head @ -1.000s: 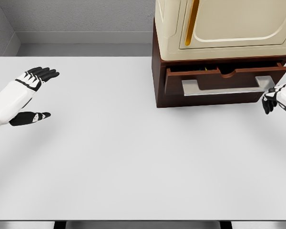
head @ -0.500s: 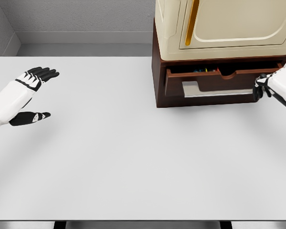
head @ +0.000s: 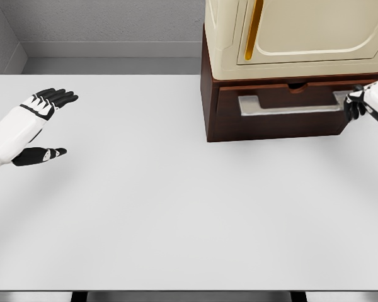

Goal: Put the switch into the drawer with left arm, and close the drawer with right arm

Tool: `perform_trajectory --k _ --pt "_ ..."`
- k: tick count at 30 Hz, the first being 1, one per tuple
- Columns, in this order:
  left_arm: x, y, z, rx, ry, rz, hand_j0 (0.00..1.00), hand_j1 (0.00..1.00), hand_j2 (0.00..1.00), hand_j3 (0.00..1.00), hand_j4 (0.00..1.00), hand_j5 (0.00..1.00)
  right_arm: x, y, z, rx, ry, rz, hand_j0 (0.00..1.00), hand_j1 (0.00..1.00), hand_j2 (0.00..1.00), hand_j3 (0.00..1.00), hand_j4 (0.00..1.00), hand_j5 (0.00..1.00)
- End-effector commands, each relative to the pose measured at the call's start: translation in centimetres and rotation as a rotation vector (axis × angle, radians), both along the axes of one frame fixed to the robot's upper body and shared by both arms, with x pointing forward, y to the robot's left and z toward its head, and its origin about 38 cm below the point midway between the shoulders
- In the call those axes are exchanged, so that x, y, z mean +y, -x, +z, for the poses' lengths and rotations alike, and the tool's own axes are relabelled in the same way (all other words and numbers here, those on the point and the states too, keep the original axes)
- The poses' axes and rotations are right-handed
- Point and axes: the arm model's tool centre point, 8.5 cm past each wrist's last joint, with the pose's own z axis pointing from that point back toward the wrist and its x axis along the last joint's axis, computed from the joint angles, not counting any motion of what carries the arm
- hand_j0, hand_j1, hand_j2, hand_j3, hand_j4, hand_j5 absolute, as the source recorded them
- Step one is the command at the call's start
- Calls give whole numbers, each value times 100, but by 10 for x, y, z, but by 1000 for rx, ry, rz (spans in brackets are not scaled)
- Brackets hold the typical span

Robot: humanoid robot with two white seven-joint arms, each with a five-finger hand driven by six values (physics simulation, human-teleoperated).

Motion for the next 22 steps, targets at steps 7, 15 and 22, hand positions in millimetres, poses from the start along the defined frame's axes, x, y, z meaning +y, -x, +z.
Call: perform_trajectory --k 7,15,22 --pt "1 0 -1 4 8 1 100 100 100 100 100 100 -20 6 17 8 30 -22 5 5 5 5 5 5" --pt "1 0 0 2 7 1 100 100 100 100 100 100 -23 22 3 77 86 -7 7 7 7 7 7 7" --pt "2 2 -1 5 8 4 100 100 100 100 100 100 -22 22 1 84 88 -6 7 7 7 7 7 7"
